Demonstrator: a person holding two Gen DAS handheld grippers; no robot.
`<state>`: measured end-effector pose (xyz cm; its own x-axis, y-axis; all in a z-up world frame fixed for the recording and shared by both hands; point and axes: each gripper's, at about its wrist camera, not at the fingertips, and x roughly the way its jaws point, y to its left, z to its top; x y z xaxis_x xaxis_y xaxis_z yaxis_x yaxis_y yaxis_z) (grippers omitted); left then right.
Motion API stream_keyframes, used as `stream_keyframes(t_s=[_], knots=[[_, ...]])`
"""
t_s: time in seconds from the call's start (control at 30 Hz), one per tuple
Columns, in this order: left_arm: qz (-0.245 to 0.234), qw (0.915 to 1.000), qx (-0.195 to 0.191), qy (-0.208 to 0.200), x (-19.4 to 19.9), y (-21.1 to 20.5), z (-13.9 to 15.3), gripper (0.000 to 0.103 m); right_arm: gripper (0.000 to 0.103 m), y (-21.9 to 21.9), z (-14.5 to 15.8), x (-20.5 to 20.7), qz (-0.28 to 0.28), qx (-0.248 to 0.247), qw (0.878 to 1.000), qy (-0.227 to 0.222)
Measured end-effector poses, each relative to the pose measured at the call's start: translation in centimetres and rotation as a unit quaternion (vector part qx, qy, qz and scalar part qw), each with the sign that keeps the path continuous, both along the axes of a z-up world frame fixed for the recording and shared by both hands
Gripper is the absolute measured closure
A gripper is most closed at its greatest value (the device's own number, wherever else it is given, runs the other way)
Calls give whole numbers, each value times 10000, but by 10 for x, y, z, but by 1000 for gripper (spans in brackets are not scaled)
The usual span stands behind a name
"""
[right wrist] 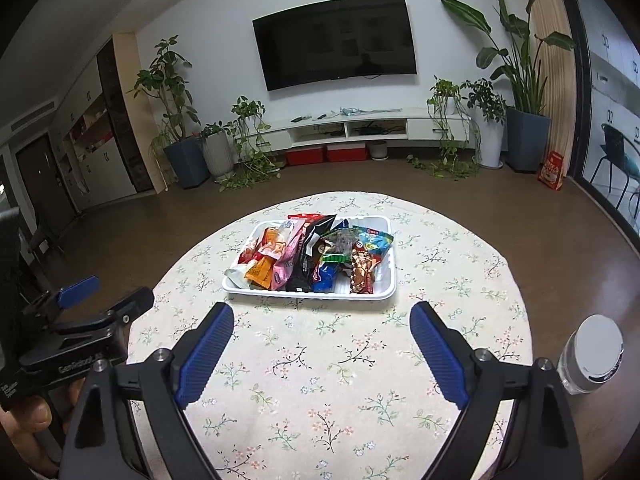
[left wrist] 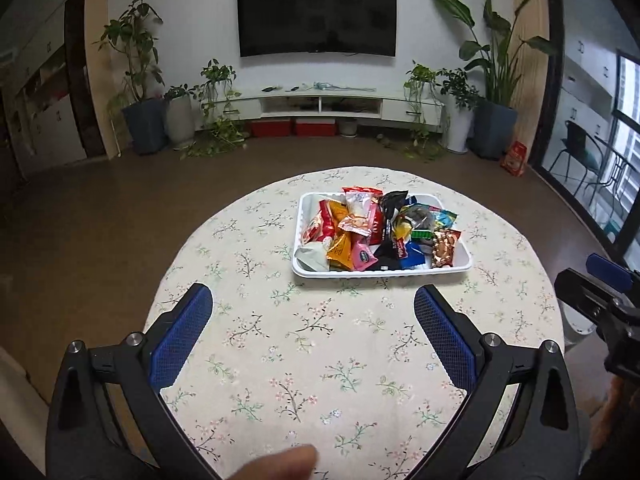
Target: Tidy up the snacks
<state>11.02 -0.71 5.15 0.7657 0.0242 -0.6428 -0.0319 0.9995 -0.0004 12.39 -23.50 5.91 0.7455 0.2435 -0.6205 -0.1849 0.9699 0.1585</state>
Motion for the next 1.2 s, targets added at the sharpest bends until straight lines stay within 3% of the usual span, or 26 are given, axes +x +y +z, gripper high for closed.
stream_keyframes(t_s=[0.53,1.2], knots=[[-218,9995,-33,-205,-9,-20,10,0,8,18,7,-35,-474,-738,9961,82],[-152,9998,-103,-120,-14,-18,7,0,8,17,2,-37,-603,-759,9950,224]])
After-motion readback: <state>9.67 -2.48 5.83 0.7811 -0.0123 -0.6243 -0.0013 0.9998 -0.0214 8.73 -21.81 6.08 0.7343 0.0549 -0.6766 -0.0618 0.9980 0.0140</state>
